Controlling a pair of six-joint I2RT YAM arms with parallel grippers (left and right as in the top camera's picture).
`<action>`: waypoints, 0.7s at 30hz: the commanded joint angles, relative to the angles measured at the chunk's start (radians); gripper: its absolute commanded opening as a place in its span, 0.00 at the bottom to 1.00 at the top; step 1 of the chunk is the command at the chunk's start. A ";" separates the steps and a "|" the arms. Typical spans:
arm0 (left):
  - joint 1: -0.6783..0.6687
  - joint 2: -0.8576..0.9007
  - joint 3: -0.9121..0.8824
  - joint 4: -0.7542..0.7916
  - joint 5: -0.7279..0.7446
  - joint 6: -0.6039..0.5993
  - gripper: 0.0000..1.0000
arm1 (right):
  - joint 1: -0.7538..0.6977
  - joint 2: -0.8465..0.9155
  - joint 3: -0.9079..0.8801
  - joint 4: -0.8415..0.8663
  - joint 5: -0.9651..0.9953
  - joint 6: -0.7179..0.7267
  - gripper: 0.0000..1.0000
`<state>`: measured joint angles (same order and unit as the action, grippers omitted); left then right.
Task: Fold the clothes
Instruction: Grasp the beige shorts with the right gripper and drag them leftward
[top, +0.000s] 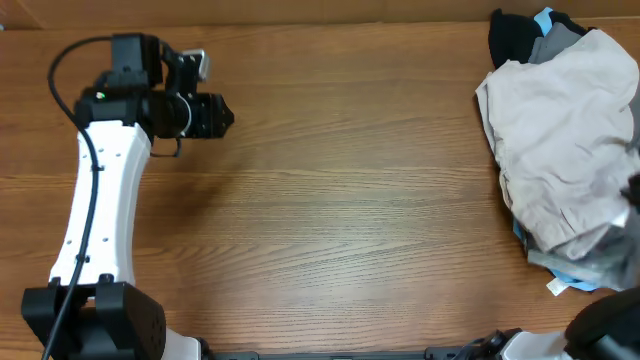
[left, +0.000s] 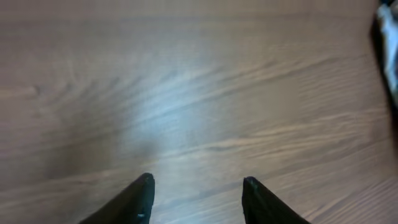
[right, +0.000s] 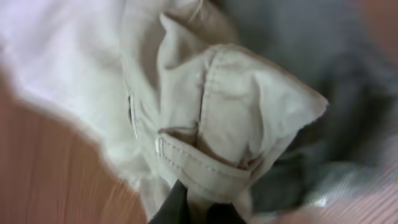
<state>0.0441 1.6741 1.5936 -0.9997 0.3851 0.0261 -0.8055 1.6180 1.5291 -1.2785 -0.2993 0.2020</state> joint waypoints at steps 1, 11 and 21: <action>0.002 -0.001 0.123 -0.045 -0.010 0.004 0.39 | 0.171 -0.075 0.099 -0.064 -0.070 -0.072 0.04; 0.003 -0.002 0.336 -0.173 -0.230 0.004 0.18 | 0.682 -0.102 0.107 -0.039 -0.070 -0.018 0.04; 0.016 -0.002 0.428 -0.196 -0.411 -0.035 0.21 | 1.195 -0.069 0.106 0.102 0.050 0.098 0.04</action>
<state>0.0444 1.6741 1.9881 -1.1915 0.0582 0.0246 0.2764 1.5410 1.6104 -1.2018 -0.2962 0.2451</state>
